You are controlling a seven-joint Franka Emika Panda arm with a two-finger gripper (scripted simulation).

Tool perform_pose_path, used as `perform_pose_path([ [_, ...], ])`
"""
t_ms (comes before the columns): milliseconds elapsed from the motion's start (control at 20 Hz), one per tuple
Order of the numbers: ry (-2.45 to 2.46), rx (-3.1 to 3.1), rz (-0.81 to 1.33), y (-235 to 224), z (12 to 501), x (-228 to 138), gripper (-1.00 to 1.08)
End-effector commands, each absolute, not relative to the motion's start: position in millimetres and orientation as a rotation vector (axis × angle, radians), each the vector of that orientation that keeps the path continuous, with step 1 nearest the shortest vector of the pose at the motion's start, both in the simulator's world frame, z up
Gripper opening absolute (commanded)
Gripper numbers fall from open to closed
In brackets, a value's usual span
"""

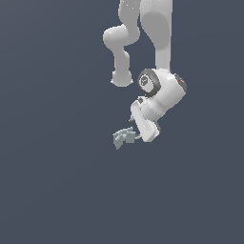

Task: Pick up the object and move it to a goal position.

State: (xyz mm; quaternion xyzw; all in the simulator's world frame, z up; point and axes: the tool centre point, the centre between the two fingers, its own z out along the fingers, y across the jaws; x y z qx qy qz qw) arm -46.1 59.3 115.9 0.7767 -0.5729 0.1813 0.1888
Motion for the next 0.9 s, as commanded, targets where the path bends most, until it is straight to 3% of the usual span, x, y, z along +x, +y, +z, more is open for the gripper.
perform_pose_path([
  [0,-1.644,2.154,0.537,60.0,115.4,-47.0,1.08],
  [850,-1.71,2.091,0.596,60.4,111.6,-48.5,1.08],
])
